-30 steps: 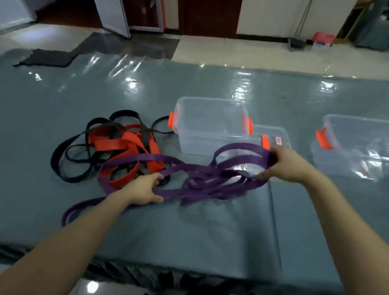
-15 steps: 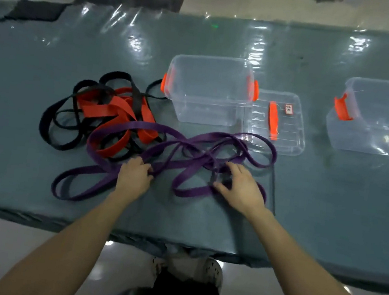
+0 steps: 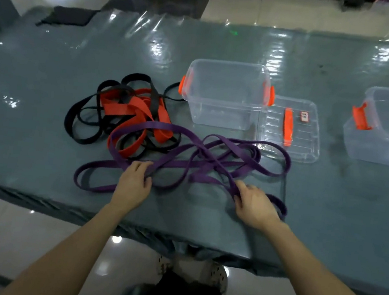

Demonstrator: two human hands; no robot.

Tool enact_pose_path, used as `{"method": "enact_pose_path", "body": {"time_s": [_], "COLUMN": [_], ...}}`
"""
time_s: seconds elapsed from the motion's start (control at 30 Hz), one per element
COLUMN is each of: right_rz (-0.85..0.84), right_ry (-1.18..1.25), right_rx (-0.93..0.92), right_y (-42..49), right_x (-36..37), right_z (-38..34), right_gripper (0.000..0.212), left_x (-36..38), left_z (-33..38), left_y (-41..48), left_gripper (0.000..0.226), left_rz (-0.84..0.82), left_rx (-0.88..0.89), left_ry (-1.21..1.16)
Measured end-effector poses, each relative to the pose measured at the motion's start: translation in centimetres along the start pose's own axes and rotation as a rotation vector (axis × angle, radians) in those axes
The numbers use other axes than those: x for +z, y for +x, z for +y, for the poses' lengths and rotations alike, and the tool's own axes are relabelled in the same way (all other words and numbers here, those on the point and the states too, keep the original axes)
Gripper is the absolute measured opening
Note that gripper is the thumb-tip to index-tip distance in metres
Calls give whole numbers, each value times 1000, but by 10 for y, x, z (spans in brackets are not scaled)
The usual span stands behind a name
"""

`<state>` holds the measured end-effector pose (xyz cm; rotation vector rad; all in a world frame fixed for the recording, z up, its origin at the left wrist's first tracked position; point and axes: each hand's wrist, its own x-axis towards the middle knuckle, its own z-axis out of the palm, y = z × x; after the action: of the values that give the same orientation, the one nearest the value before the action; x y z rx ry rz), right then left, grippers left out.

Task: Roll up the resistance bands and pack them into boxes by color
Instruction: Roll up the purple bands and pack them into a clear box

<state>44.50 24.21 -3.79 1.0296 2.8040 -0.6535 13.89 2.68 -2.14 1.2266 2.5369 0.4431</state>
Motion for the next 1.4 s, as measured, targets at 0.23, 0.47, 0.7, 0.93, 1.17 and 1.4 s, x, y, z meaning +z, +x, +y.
{"method": "enact_pose_path", "body": {"time_s": [0.23, 0.47, 0.7, 0.93, 1.17, 1.4], "right_rz": [-84, 245, -194, -407, -330, -69], "right_ry": [14, 213, -27, -9, -240, 220], "right_rx": [270, 89, 199, 222, 71, -56], "right_y": [5, 114, 153, 149, 141, 173], "right_x": [-43, -65, -33, -42, -68, -90], "right_z": [14, -41, -68, -70, -94, -184], "right_gripper": [68, 52, 85, 60, 82, 176], "left_x": [13, -2, -7, -6, -95, -264], "left_z": [23, -14, -56, -53, -3, 61], "left_y": [49, 12, -29, 29, 86, 110], "left_gripper": [61, 25, 24, 48, 29, 21], "left_rz": [-188, -108, -257, -19, 198, 336], "left_rx": [-168, 61, 38, -745, -261, 27], "left_ry": [46, 240, 131, -779, -963, -1247]}}
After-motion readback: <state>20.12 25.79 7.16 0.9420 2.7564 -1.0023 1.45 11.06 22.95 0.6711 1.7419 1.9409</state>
